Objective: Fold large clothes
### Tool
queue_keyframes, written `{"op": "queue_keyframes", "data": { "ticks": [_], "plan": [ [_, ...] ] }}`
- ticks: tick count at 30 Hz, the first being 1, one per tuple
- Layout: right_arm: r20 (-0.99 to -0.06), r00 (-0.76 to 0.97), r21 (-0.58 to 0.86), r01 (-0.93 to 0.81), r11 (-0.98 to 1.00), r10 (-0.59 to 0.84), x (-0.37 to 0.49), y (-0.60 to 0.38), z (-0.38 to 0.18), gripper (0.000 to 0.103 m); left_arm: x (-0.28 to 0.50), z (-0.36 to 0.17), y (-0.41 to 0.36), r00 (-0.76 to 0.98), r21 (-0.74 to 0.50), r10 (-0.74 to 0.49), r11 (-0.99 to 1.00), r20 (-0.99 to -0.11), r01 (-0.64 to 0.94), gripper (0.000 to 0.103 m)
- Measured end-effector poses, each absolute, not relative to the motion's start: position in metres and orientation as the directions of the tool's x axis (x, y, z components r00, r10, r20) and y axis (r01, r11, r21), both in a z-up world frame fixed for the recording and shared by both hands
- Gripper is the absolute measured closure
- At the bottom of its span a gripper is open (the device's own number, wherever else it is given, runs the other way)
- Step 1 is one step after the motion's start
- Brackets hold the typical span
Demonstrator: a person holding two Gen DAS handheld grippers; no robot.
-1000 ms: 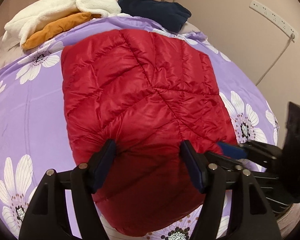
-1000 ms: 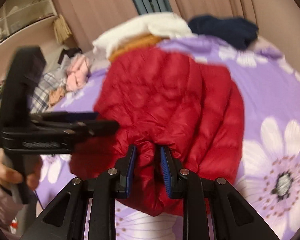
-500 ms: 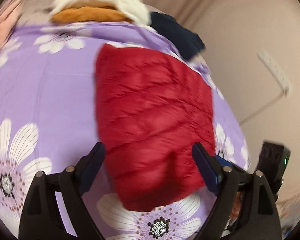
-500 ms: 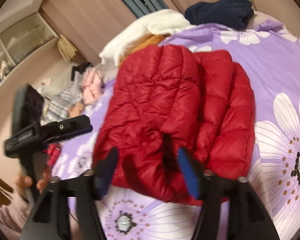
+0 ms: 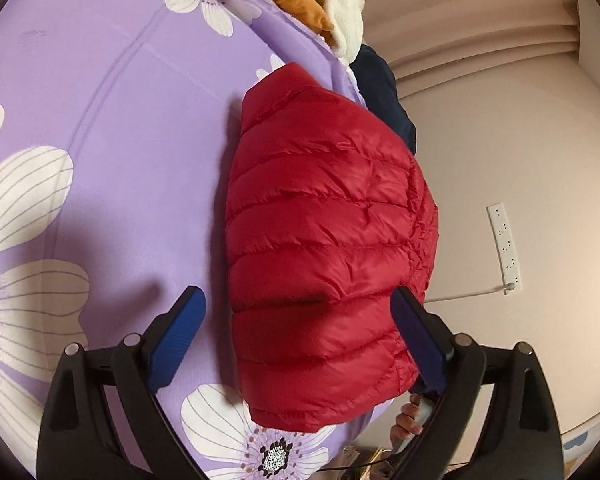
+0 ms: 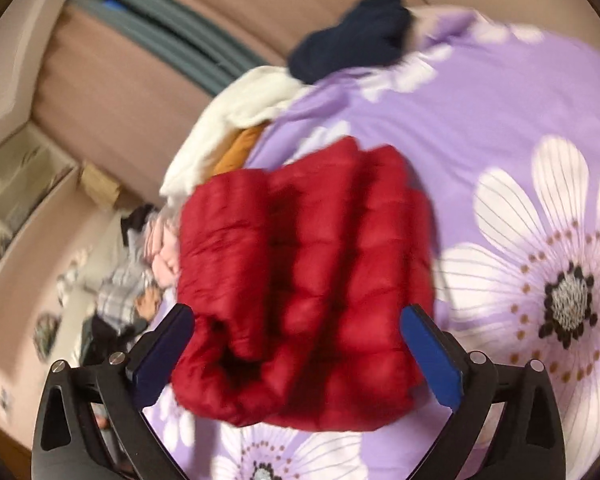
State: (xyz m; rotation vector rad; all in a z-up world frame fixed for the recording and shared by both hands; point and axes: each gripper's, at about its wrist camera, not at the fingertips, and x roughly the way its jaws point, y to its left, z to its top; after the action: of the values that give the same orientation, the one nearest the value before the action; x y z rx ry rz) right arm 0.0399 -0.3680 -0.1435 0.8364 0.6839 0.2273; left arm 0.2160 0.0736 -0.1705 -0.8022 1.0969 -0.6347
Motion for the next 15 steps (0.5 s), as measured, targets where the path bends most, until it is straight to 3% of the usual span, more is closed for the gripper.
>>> {"op": "queue_keyframes", "data": {
  "ticks": [15],
  "plan": [
    [-0.365, 0.751, 0.908, 0.155, 0.390, 0.550, 0.068, -0.398, -0.200, 0.001, 0.244, -0.200, 0.051, 0.266, -0.855, -0.827, 0.519, -0.495, 0.023, 0.009]
  ]
}}
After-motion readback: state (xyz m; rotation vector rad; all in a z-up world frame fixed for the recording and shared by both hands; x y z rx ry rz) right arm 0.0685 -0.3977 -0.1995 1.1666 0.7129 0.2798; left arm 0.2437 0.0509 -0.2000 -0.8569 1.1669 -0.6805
